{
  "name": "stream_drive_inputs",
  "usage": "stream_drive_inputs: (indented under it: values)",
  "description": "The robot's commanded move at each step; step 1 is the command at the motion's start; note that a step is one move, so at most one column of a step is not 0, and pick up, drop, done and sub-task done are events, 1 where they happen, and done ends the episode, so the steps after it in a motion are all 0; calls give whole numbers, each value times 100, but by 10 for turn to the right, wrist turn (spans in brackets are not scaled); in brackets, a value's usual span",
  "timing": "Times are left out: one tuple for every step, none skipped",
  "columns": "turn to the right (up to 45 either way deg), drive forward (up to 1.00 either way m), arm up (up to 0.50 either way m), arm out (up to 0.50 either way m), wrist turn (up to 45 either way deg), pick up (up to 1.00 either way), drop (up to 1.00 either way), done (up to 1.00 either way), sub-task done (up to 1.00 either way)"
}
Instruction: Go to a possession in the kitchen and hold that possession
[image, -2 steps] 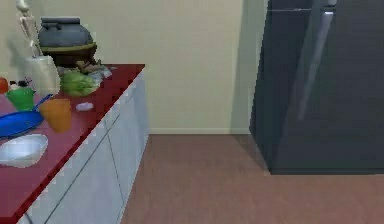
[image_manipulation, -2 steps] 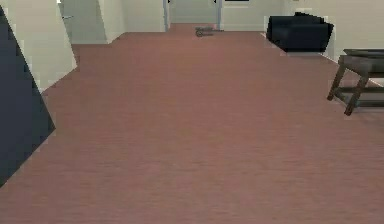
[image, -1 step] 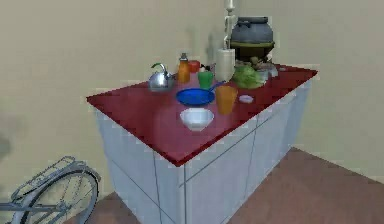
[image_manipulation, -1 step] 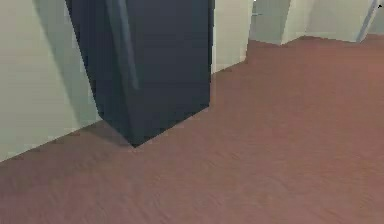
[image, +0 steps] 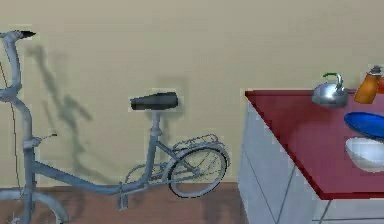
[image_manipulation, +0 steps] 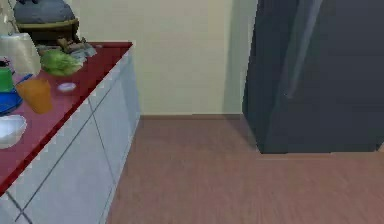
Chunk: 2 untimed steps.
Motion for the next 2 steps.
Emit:
stream_drive_inputs:
  values:
    - [-360,0,0,0,0,0,0,0,0]
    - [-30,0,0,0,0,0,0,0,0]
